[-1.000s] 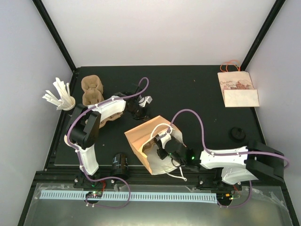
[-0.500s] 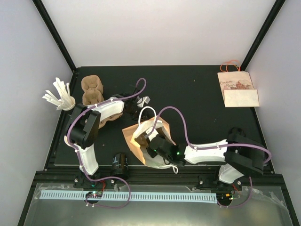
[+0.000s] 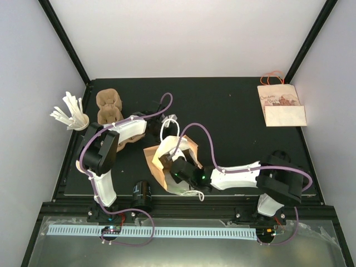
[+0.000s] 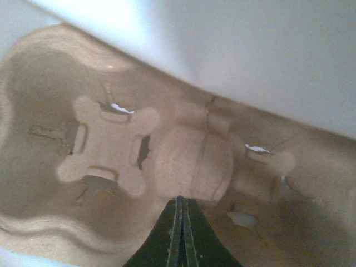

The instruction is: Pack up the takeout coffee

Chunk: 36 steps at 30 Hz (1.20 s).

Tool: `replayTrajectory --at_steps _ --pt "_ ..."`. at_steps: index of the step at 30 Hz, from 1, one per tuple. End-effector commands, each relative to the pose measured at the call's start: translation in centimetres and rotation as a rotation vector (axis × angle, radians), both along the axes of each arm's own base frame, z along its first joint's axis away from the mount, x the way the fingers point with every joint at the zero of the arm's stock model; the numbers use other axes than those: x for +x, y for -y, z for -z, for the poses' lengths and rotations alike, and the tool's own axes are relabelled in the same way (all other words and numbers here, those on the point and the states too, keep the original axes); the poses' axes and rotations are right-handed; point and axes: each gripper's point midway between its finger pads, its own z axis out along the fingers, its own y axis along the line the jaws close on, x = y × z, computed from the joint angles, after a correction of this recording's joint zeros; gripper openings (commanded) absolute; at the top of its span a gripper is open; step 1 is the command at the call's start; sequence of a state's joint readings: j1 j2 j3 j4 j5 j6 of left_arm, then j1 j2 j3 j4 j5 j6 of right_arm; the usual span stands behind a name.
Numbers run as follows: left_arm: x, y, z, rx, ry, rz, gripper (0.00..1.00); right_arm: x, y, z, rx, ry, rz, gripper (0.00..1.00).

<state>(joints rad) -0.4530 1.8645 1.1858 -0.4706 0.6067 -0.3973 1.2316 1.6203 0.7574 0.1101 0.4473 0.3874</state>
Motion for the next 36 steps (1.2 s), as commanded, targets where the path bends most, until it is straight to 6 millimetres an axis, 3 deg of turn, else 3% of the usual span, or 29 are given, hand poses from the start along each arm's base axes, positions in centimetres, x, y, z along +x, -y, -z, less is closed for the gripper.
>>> replayTrajectory --at_steps 1,7,9,15,18,21,25,29,33,36 --pt "-2.9 0.9 -1.0 -0.055 -0.090 0.051 0.06 1.0 4.0 1.2 -0.116 0.005 0.070 0.01" --pt "-0.6 2.5 -3.0 -0.145 -0.067 0.058 0.16 2.6 3.5 -4.8 -0.056 -0.003 0.028 0.02" --pt "0.6 2.9 -3.8 -0.186 -0.060 0.053 0.23 3.3 3.7 -5.6 -0.055 -0.065 0.007 0.02" --pt "5.5 3.4 -6.7 -0.237 0.035 0.025 0.59 5.2 5.5 -5.9 -0.170 -0.236 -0.018 0.05" --pt "9.1 2.1 -10.1 -0.236 0.149 -0.031 0.74 6.3 5.9 -6.2 -0.196 -0.259 -0.017 0.06" --pt "12.2 -0.4 -13.6 -0.206 0.264 -0.107 0.94 7.0 5.6 -6.6 -0.217 -0.281 -0.032 0.08" --pt "14.8 -4.4 -17.0 -0.154 0.382 -0.217 0.99 8.1 5.0 -7.8 -0.234 -0.280 -0.047 0.08" --pt "15.0 -7.8 -20.5 -0.125 0.507 -0.290 0.99 9.4 4.0 -11.0 -0.218 -0.228 -0.058 0.07" --pt "12.1 -7.9 -23.7 -0.179 0.600 -0.258 0.99 10.6 3.6 -14.2 -0.206 -0.153 -0.055 0.07" --pt "9.3 -8.1 -24.7 -0.211 0.631 -0.242 0.99 11.3 3.4 -15.9 -0.188 -0.105 -0.049 0.07"
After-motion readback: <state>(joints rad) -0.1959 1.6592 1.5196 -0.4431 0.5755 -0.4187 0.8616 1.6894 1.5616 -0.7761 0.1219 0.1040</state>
